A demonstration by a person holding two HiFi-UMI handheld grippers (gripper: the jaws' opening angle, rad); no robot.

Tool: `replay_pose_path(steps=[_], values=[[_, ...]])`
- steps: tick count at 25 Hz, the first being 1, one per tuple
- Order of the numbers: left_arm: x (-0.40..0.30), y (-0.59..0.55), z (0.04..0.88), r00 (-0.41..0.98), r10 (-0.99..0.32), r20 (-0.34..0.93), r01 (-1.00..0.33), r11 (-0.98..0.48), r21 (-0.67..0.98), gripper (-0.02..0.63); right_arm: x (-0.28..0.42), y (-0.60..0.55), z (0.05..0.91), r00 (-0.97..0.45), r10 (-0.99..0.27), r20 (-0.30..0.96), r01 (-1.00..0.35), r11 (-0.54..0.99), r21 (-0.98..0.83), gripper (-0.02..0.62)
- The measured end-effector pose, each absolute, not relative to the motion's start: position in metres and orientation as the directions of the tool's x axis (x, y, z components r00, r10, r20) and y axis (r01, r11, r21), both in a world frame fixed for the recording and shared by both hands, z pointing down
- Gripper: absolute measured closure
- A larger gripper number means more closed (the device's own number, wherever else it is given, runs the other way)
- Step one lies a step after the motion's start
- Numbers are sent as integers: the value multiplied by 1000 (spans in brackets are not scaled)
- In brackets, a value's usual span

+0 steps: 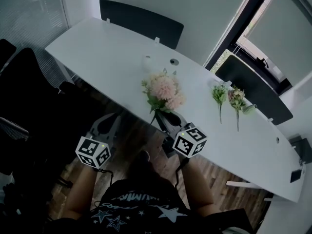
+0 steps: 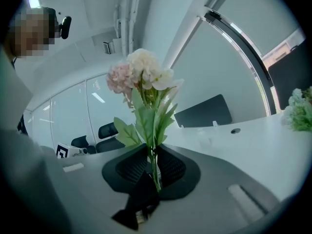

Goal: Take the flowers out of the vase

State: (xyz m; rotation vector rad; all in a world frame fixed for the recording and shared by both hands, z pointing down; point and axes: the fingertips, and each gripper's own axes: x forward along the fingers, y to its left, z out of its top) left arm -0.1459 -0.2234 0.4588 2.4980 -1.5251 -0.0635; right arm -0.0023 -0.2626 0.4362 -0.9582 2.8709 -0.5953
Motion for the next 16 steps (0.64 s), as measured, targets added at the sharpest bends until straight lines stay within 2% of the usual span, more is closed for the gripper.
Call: replay_pose_path(steps=[10, 16], values=[[-142, -149, 454, 494, -863, 106, -858, -465, 218, 578, 9, -183, 439, -779, -618, 105, -600, 688, -409, 532], [-124, -103, 466, 486, -871, 73, -864, -465, 195, 578, 34, -135, 454, -772, -629, 85, -607, 693, -389, 532]])
